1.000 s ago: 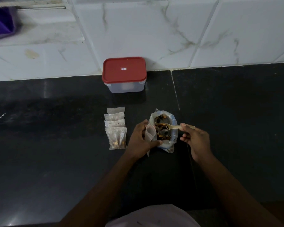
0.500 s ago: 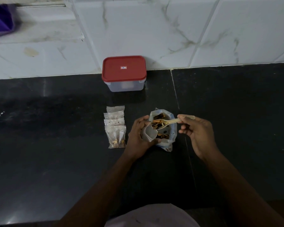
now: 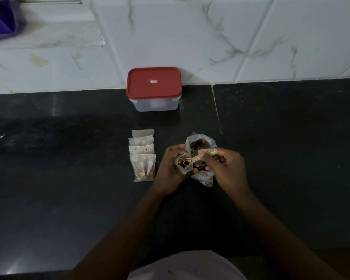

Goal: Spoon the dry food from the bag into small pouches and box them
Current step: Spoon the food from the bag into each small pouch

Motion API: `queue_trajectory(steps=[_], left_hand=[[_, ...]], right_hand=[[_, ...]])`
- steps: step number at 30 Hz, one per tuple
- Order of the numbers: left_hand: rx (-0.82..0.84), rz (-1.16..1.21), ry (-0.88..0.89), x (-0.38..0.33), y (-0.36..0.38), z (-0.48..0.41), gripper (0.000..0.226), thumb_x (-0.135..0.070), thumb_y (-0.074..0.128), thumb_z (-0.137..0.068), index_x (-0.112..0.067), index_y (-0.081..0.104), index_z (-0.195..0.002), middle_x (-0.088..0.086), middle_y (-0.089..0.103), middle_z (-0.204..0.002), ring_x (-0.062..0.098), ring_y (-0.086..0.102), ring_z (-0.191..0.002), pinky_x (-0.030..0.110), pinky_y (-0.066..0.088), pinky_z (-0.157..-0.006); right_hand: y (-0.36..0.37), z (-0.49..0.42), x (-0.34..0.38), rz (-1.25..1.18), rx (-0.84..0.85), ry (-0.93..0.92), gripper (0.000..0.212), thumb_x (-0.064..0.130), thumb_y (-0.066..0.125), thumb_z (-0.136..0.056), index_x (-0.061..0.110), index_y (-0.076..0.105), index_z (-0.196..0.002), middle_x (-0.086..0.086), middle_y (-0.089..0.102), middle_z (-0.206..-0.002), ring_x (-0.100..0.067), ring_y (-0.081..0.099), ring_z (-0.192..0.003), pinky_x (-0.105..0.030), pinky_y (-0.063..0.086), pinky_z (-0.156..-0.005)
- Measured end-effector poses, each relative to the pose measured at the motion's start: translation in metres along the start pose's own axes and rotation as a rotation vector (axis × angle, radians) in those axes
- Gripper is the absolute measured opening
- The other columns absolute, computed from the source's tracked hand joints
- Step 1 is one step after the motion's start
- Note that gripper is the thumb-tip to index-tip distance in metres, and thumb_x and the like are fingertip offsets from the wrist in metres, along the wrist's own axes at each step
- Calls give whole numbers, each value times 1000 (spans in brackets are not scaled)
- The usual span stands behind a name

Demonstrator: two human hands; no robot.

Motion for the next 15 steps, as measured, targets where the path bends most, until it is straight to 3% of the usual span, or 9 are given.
queue_trajectory(steps=[3, 6, 9, 13, 15], left_hand=[[17, -42, -30, 3, 1, 1, 59, -46, 80, -78, -23, 58, -127, -4, 47, -138, 15, 52, -129, 46, 49, -106], [27, -93, -24, 3, 2, 2, 46, -52, 75, -79, -35, 57, -118, -5, 49, -130, 17, 50, -124, 49, 47, -103], [26, -89, -44, 2, 1, 3, 39, -52, 70, -80, -32, 57, -111, -5, 51, -123, 17, 51, -114, 49, 46, -96], [43, -68, -72, 2, 1, 5, 42, -52, 66, -82, -23, 58, -111, -5, 51, -117, 11, 49, -107, 42, 47, -90], [42, -54, -77, 2, 1, 5, 37, -50, 66, -84, -25, 57, -109, -5, 52, -115, 13, 50, -106, 45, 48, -90]], right_hand=[[8, 0, 4, 109, 32, -78, 13, 11, 74, -92, 16, 78, -103, 15, 75, -88, 2, 72, -84, -19, 59, -74], [11, 2, 10, 257, 59, -251, 14, 10, 74, -91, 12, 78, -104, 17, 70, -90, 7, 69, -85, -10, 54, -72], [9, 1, 6, 437, 137, -381, 17, 16, 73, -92, 16, 77, -109, 7, 72, -104, -1, 68, -90, -18, 56, -80], [8, 5, 3, 543, 197, -412, 22, 23, 66, -96, 18, 74, -116, 5, 68, -115, -4, 65, -101, -27, 58, -85], [9, 6, 4, 541, 200, -406, 24, 28, 63, -97, 18, 74, -116, 6, 67, -115, -5, 65, -100, -28, 58, -84]])
Point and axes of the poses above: each hand's wrist, its own z-axis away from the middle knuckle, its own y-axis out of the palm, x = y × z, the point moved 1 cm from there along -z, towards the middle knuckle
